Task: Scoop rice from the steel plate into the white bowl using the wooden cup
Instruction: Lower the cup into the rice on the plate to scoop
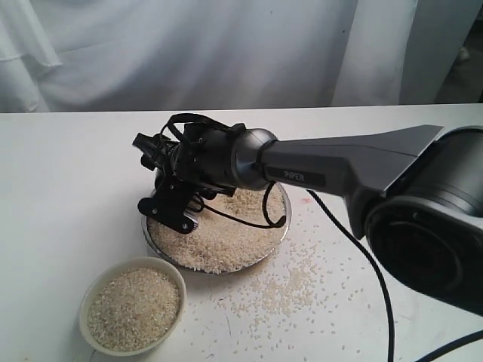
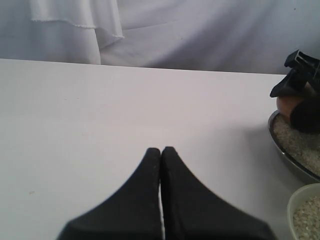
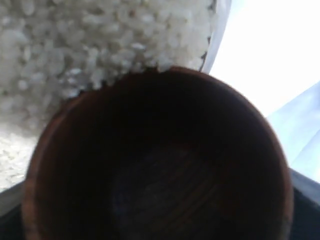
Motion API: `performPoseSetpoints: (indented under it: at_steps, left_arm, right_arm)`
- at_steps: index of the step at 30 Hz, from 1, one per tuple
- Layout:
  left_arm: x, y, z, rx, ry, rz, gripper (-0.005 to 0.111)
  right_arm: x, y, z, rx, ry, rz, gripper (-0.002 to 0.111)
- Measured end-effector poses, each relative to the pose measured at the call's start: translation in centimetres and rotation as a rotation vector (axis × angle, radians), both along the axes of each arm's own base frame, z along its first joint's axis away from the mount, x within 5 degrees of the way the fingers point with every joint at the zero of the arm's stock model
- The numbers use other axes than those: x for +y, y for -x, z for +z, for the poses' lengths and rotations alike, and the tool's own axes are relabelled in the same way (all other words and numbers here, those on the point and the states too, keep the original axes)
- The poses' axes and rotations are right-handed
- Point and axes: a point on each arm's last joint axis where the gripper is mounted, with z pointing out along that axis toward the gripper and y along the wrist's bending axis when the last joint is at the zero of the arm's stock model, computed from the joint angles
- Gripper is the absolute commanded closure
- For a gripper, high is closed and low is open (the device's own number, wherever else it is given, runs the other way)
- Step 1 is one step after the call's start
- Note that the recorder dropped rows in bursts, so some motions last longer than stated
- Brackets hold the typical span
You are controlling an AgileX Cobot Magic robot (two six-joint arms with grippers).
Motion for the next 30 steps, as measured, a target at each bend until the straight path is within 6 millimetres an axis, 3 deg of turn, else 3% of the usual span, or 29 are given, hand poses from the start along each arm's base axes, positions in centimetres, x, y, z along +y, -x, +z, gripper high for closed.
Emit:
performPoseSetpoints:
  at_steps: [19,30]
  left_arm:
    - [0.0,0.0,0.0,0.000,0.000,0.000,0.107]
    - [0.0,0.0,0.0,0.000,0.000,0.000,0.107]
  right_arm:
    - [-0.9,1.6,-0.9,0.139,0.196,-0.039,0.108]
    - [-3.2,0.6,-0.8,0.356,0.169,-0.126,0.108]
